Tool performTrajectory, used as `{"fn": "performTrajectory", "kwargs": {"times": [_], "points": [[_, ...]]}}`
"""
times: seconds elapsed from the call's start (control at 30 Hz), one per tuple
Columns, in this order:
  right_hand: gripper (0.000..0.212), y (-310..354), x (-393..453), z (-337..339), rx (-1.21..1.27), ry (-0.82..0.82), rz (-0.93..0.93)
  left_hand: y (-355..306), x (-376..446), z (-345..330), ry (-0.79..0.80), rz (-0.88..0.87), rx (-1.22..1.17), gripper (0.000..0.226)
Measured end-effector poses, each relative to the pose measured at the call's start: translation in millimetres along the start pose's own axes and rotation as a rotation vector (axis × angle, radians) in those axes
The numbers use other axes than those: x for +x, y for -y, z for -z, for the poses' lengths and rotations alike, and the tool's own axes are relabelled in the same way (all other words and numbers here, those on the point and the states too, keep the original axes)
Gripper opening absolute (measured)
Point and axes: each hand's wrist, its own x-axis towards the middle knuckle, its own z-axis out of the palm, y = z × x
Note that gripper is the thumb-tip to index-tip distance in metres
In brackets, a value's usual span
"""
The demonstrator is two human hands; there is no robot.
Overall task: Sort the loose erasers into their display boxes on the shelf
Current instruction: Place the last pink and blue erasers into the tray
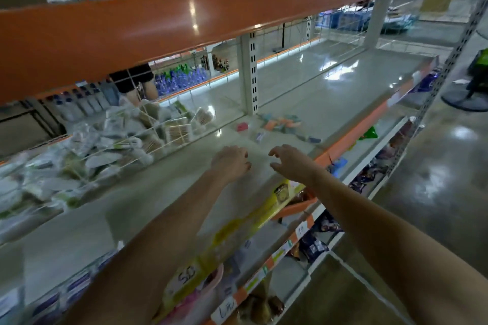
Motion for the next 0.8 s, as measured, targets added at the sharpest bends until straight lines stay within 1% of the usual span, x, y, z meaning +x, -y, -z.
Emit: {"fn": "performTrajectory", "kwargs": {"times": [0.1,0.27,0.37,0.47,0.57,0.63,0.73,0.8], "points": [[0.039,-5,33,-2,0.011,-0.015,0.013,9,34,3,-0.060,0.036,-0.010,0.035],[0.041,-11,76,-2,-0.039,-0.058,0.098,21,83,6,-0.151,0.041,-0.020,0.039],[0.046,-13,99,-2,-0.123,-0.012,0.167,22,104,7,-0.188,0.053,-0.018,0.040],[0.050,-17,114,-3,-0.218,0.020,0.228,21,123,2,-0.180,0.100,-0.054,0.039],[0.043,-25,125,-3,-0.275,0.035,0.304,21,139,-1,-0.144,0.165,-0.114,0.032],[0.038,-30,131,-1,-0.294,0.013,0.371,22,145,-4,-0.122,0.197,-0.158,0.028],[0.031,-39,136,4,-0.278,-0.014,0.452,22,148,-10,-0.158,0.256,-0.218,0.023],[0.028,-46,139,9,-0.231,0.002,0.491,19,144,-12,-0.182,0.291,-0.273,0.026]]}}
